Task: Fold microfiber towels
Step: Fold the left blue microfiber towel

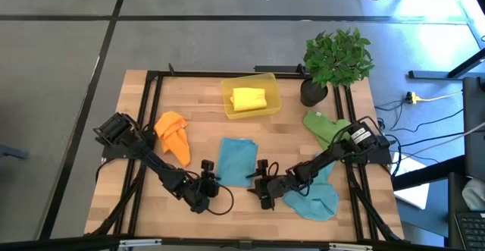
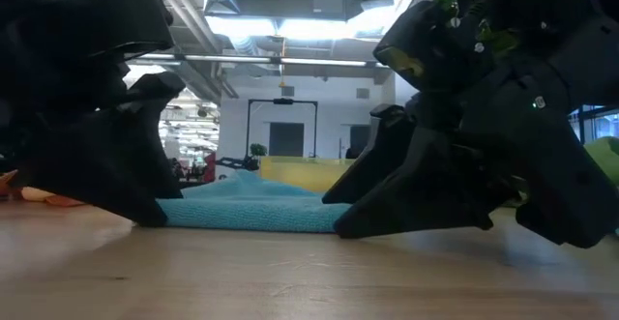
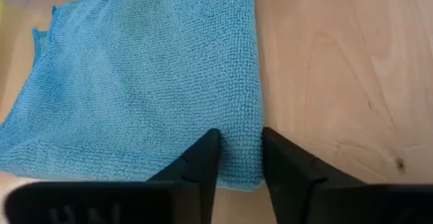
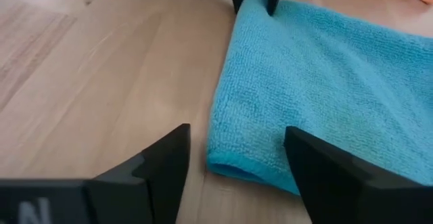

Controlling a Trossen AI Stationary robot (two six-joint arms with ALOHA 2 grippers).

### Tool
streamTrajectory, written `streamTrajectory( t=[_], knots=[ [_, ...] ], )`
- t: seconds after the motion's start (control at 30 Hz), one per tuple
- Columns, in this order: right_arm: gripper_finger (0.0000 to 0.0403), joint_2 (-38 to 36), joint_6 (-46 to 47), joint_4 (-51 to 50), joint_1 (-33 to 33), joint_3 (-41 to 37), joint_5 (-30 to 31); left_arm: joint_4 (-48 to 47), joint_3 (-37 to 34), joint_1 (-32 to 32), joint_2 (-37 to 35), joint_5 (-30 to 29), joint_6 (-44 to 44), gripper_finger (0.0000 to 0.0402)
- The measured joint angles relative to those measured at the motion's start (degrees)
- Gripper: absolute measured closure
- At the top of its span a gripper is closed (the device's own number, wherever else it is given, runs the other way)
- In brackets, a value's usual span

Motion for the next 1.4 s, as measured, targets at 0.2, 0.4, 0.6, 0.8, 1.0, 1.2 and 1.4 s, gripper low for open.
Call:
streamTrajectory(
  t=[0.2, 0.4, 0.6, 0.8, 1.0, 1.2, 1.4],
  knots=[
    [0.0241, 0.04, -0.43, -1.23, 0.00, 0.02, -0.12, 1.83, -0.20, 0.07, 0.04, 0.76, -1.56, 0.0376],
    [0.0326, -0.20, -1.21, -1.59, -0.02, -0.02, -3.34, 4.72, 1.41, -0.16, 0.26, 3.61, -0.47, 0.0399],
    [0.0391, -2.15, 0.04, -3.28, 1.27, -0.24, -4.55, 3.90, 1.54, -0.13, 0.10, 6.28, -4.59, 0.0401],
    [0.0392, -5.21, 4.41, -5.58, 4.03, -0.13, -5.79, 4.32, 2.54, -1.42, -0.09, 11.37, -8.49, 0.0401],
    [0.0395, -5.32, 9.10, -4.93, 6.15, -0.09, -10.23, 3.66, 7.06, -2.59, -0.07, 15.64, -8.62, 0.0401],
    [0.0395, -6.40, 14.44, -5.86, 6.42, -0.09, -10.93, 3.43, 10.84, -1.97, -0.07, 22.24, -8.56, 0.0401],
    [0.0394, -8.86, 11.73, -6.49, 7.30, -0.08, -6.15, 0.94, 10.83, -2.04, -0.80, 20.27, -3.39, 0.0402]
  ],
)
